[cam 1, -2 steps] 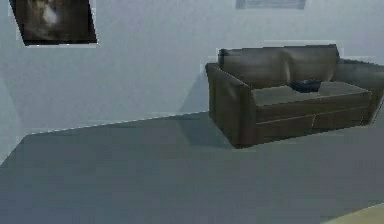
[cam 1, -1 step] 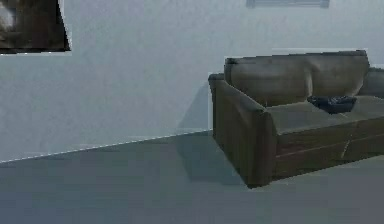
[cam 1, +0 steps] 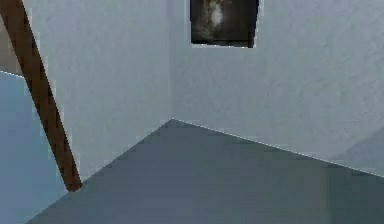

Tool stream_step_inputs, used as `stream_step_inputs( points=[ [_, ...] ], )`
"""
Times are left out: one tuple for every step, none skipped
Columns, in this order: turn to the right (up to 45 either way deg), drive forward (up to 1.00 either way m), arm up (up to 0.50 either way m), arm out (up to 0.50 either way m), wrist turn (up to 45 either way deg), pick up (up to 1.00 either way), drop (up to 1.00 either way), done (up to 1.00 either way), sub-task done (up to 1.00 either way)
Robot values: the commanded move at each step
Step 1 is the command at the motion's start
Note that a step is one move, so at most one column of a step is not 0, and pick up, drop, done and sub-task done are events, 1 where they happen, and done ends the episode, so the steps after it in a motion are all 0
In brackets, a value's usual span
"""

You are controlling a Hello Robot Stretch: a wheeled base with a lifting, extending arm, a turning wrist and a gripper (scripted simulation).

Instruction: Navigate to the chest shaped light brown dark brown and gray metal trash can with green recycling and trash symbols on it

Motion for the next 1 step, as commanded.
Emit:
stream_step_inputs(
  points=[
    [-45.0, 0.0, 0.0, 0.0, 0.0, 0.0, 0.0, 0.0, 0.0]
  ],
)
